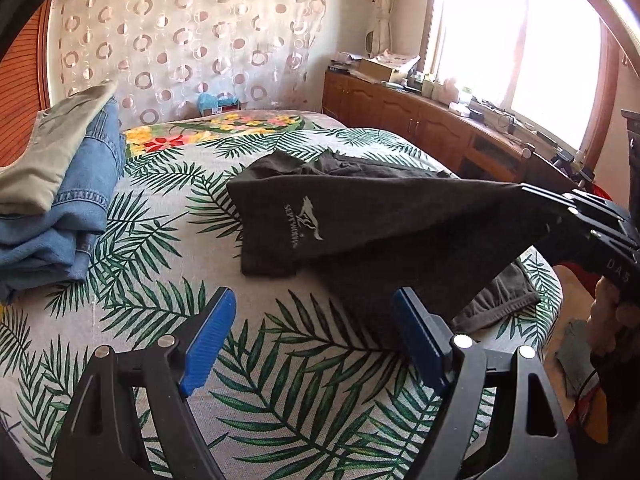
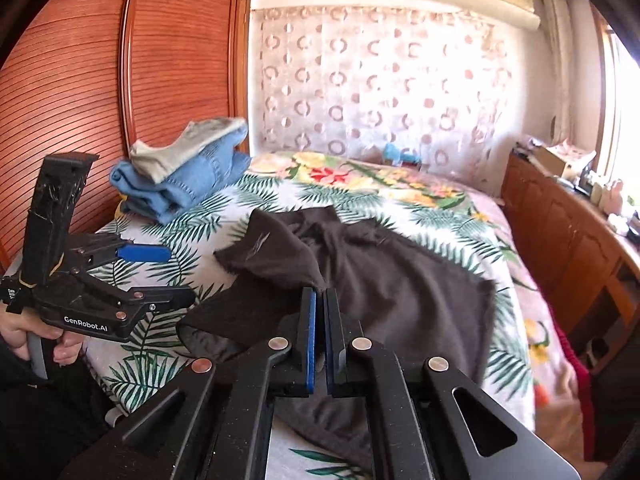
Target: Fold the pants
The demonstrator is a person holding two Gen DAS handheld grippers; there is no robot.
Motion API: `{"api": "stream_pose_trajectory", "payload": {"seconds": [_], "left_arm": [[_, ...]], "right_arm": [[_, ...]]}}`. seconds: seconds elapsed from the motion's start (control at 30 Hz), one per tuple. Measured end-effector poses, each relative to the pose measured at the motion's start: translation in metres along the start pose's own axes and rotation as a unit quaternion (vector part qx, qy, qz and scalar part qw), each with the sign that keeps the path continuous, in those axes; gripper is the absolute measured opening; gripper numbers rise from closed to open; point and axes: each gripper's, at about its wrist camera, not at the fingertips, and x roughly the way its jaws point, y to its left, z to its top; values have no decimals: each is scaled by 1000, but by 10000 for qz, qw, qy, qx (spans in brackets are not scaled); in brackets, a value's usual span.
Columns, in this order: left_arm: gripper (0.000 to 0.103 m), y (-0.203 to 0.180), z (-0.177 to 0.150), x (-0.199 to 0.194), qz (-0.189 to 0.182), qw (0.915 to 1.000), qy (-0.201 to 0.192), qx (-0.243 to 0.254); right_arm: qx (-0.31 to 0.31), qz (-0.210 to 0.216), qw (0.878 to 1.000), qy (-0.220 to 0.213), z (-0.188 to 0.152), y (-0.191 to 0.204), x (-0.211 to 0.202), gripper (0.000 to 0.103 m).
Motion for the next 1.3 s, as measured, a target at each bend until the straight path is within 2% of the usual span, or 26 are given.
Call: {"api": "stream_pose_trajectory", "payload": {"seconds": [0.3,0.6,0.77,1.3], "left_arm": [[82,-16,11,2,-67,9998,-87,192],[82,-35,16,10,-128,9990,-68,422],[82,-40,13,13,-46,9985,-205,497],[82,-55,3,33,-65,9979,162,627]], "right_arm": [[210,-332,9992,-124,-13,-15,-31,3],[351,-476,9982,-38,-25,-7,-36,3],[487,-527,9974,70,-35,-6,-46,3],[863,-488,9932,618,-39,-12,-55,3]]}}
